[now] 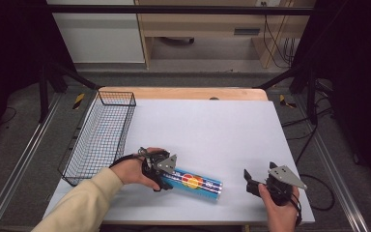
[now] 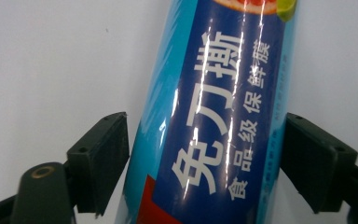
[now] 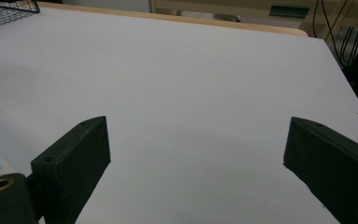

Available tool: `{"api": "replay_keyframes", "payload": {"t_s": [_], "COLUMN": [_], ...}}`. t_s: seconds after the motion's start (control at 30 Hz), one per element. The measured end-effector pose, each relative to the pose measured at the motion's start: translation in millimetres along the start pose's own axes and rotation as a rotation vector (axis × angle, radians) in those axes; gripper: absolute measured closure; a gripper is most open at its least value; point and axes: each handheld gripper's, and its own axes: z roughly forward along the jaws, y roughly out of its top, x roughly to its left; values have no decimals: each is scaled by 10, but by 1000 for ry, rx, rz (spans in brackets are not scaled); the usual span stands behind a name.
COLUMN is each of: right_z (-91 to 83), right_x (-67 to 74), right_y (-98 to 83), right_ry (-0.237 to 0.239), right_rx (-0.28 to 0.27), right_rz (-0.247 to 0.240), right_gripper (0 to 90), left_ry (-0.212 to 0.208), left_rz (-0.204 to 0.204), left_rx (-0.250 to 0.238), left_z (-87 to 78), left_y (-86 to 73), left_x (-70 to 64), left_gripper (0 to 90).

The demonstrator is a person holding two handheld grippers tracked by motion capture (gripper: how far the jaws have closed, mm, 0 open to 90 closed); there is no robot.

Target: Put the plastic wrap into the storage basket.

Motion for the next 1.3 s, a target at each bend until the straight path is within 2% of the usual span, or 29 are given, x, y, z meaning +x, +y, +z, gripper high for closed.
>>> {"api": "replay_keyframes", "payload": {"t_s": [0.03,0.23,0.37,1.1,1.3], "right_z": [1,4,5,3,6], "right_x": [1,4,3,3,1], "right_y": [0,1,0,-2,-1], "right_ry": [1,5,6,10,10], "right_rx": [1,1,3,3,3], "right_rz": [0,-3,0,6,5], "right_gripper": [75,75,75,76,77], "left_ry": [-3,-1,-7,-12,-29], "left_rz": [-1,-2,2,15,2], "left_rx": [12,18,48,65,73], "left_z": [1,16,37,41,29], "left_y": [1,8,32,62,78], "left_x": [8,4,5,6,-4], "left_gripper": [212,230,243,267,275]}}
